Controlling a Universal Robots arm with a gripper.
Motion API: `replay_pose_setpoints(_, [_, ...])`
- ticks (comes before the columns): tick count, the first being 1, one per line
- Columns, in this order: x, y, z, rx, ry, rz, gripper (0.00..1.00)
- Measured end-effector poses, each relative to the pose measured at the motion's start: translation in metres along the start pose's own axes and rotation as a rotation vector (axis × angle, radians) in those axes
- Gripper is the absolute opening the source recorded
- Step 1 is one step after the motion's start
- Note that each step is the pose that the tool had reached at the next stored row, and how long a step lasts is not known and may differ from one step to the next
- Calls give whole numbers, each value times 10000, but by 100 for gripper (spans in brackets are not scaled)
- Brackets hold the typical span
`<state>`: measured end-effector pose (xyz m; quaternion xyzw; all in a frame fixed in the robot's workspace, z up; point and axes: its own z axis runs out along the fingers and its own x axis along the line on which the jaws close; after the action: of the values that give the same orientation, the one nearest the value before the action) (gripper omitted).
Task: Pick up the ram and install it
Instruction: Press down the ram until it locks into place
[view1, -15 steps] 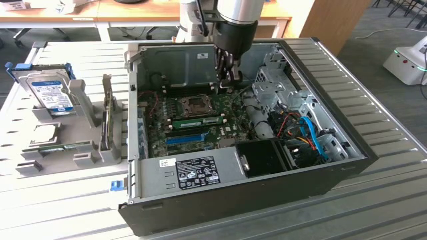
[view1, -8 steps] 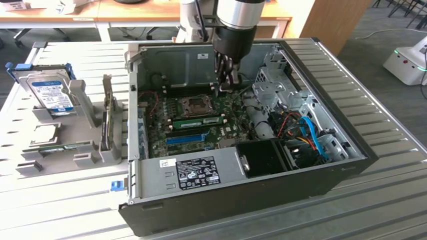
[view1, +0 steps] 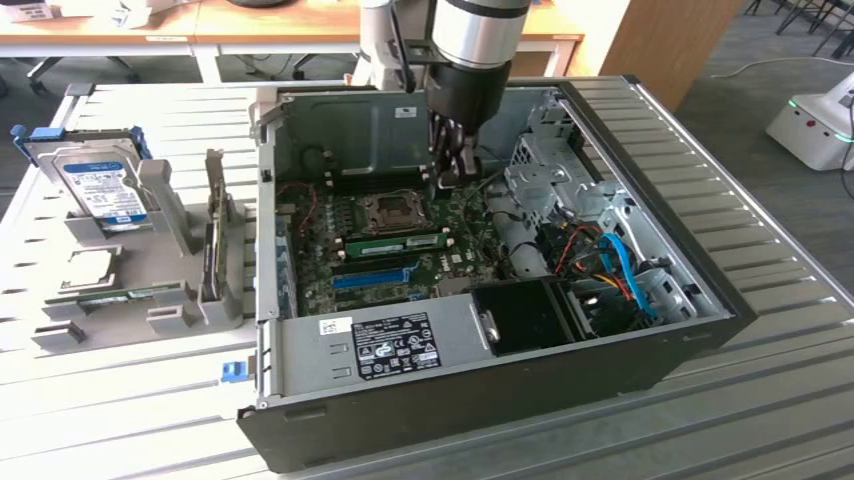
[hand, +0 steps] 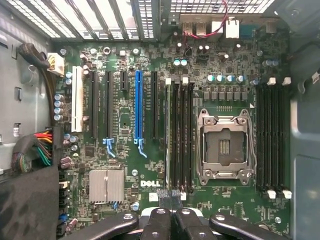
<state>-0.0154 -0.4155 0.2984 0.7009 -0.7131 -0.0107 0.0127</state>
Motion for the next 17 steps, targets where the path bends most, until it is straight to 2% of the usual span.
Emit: replay_pose_setpoints(17, [-1, -6, 186, 2, 75, 2, 11])
